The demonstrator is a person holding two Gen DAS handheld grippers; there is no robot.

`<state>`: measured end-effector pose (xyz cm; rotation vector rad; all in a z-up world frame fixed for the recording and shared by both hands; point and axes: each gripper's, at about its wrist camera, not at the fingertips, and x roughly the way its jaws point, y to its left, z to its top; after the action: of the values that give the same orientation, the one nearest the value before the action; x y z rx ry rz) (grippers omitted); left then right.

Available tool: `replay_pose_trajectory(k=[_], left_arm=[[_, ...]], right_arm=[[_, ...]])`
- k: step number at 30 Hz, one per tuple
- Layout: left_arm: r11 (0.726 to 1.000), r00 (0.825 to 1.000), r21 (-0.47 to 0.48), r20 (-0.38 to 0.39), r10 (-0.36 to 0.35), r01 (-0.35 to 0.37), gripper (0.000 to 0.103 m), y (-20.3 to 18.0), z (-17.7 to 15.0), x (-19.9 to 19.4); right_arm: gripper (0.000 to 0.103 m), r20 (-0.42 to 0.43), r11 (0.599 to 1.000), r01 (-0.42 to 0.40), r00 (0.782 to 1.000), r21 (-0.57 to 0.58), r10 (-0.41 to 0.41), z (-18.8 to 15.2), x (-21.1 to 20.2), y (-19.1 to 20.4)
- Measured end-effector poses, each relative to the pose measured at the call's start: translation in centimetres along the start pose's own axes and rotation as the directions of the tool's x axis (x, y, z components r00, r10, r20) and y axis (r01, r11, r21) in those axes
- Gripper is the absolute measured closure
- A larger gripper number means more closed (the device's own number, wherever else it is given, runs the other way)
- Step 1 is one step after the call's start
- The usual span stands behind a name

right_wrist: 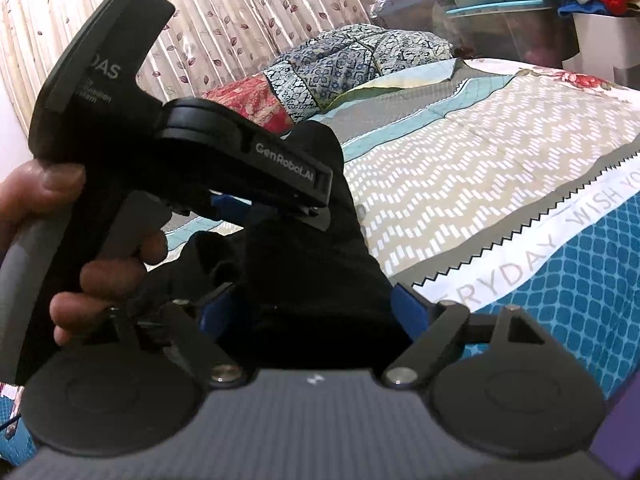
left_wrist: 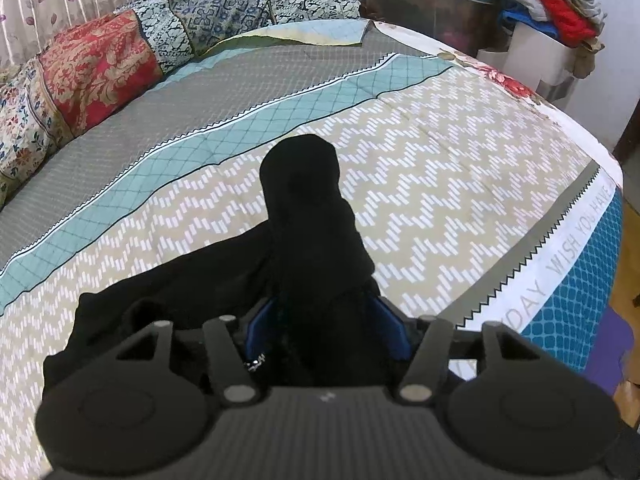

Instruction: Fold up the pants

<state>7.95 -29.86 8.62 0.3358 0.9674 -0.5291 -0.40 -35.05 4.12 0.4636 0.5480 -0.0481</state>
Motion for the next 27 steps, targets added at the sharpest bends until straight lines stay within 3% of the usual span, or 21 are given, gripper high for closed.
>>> replay_pose_trajectory(k=[5, 10, 13, 25, 27], left_arm=[[1.0, 1.0, -0.008, -0.006, -0.023, 0.023, 0.039, 0.0, 0.0, 0.2], [0.979, 0.986, -0.118, -0.004, -0.169, 0.167, 0.029, 2.0, 0.8, -0.2], [0.96, 0.975, -0.18, -0.009, -0.221, 0.216, 0.028, 3.2, 1.4, -0.1], [0.957, 0.968, -0.167, -0.044, -0.247, 0.237, 0.023, 2.0, 1.1, 1.0], [0.956, 0.966, -0.164, -0.043, -0.253, 0.243, 0.018, 1.8, 1.4, 1.0]], right_arm=[[0.017, -0.003, 1.0, -0.002, 1.0, 0.001, 0.002, 0.0, 0.1, -0.3], [0.016, 0.006, 1.0, 0.003, 1.0, -0.007, -0.003, -0.1, -0.2, -0.6], [0.016, 0.007, 1.0, 0.001, 1.0, -0.009, -0.001, -0.1, -0.4, -0.6], [0.016, 0.019, 0.999, 0.032, 0.999, 0.018, -0.033, -0.2, -0.7, -0.8], [0.016, 0.02, 0.999, 0.032, 0.999, 0.021, -0.033, -0.3, -0.7, -0.9]])
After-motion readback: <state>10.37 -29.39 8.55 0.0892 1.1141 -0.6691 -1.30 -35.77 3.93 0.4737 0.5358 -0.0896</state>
